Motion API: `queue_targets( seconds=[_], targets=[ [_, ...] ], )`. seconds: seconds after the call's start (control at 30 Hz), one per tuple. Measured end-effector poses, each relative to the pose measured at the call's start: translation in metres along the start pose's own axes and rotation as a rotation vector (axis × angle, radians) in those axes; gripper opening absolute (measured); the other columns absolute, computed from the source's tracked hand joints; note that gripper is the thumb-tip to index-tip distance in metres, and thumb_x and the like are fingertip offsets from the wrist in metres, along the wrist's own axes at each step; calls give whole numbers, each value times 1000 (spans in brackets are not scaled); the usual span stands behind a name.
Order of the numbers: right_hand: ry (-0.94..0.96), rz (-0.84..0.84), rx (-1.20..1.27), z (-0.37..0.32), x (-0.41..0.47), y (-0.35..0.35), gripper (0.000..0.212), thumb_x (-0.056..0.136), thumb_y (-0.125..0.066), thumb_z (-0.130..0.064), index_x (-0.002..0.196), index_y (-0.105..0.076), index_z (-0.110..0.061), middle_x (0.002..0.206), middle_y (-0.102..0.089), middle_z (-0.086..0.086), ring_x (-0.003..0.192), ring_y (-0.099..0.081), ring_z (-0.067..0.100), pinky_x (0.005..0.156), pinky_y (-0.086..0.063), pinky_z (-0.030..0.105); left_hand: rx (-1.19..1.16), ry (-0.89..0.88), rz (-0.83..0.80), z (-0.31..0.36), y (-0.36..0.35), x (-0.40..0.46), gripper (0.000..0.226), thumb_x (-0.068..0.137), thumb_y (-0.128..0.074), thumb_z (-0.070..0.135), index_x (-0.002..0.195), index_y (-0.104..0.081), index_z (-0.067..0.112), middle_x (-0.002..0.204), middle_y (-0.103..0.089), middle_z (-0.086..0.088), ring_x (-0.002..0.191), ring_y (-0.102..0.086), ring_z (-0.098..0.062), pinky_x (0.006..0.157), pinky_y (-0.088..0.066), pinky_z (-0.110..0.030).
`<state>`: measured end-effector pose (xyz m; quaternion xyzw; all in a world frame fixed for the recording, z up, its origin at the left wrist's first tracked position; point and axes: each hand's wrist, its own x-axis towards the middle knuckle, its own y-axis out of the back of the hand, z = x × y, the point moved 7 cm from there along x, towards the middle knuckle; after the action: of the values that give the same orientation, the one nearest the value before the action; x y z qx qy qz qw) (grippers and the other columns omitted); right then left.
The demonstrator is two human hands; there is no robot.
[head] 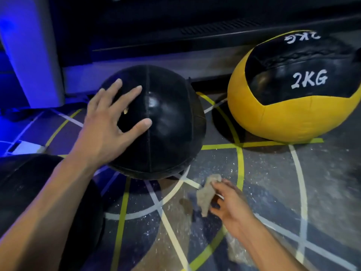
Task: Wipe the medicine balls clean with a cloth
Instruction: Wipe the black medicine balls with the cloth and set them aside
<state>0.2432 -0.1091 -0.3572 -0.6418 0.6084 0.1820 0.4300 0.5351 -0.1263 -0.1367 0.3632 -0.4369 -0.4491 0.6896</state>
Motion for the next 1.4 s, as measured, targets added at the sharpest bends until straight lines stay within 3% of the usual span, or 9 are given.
queue_targets(
  seconds=[0.13,0.27,0.53,0.7,0.8,1.0,1.1,1.23,1.4],
  targets=[
    [79,-35,94,-37,33,-32,14,104,-54,-16,114,-63,-20,102,-70,9,93,-67,25,82,-59,49,25,-7,19,-12,-10,9,77,85,-50,79,154,-34,51,169,-21,7,155,-19,-28,125,-17,-47],
    [246,-78,82,-83,48,-75,18,103,-56,-17,116,-66,-27,98,-73,2,84,-65,17,69,-52,33,1,40,18,-24,-7,22,75,86,-51,77,154,-33,53,169,-22,8,155,-20,-27,123,-16,-42],
    [657,-183,-217,-61,-8,-122,15,97,-64,-9,103,-63,-24,89,-60,5,81,-54,13,74,-47,34,-80,79,0,-46,-4,50,75,84,-49,83,152,-35,56,167,-27,7,154,-26,-24,125,-22,-52],
    [439,32,-78,-81,48,-98,14,100,-59,-10,98,-63,-23,96,-68,11,91,-63,27,95,-53,60,-127,81,33,-43,-5,43,72,85,-53,79,151,-40,53,166,-29,7,153,-25,-22,125,-24,-51],
    [531,83,-83,-76,35,-108,16,98,-60,-11,94,-59,-27,90,-66,2,87,-62,19,85,-53,41,-134,107,39,-42,-6,46,72,84,-53,80,150,-39,55,166,-29,9,153,-24,-21,125,-23,-47],
    [1008,-208,-521,-60,-44,-155,11,100,-61,-15,99,-59,-25,95,-59,-15,83,-58,7,70,-46,22,-47,128,24,-29,-7,61,72,83,-49,85,149,-37,59,165,-31,11,151,-28,-25,123,-23,-46],
    [921,-118,-443,-77,-16,-126,10,101,-60,-14,100,-60,-24,92,-65,-13,77,-62,0,65,-48,17,-1,173,14,-19,-7,64,67,85,-53,83,147,-36,63,163,-30,18,145,-28,-27,115,-25,-50],
    [715,105,-302,-93,25,-93,13,97,-60,-8,96,-58,-21,76,-59,-12,68,-52,8,68,-43,37,11,194,40,-14,-8,57,67,84,-52,84,146,-37,63,162,-29,21,140,-29,-26,105,-26,-46],
    [838,-299,-492,-49,-44,-153,13,99,-55,-1,94,-55,-13,90,-58,1,77,-56,18,69,-49,37,53,207,52,-8,-8,64,69,83,-49,86,147,-38,61,161,-31,19,139,-31,-29,100,-27,-44]
  ],
)
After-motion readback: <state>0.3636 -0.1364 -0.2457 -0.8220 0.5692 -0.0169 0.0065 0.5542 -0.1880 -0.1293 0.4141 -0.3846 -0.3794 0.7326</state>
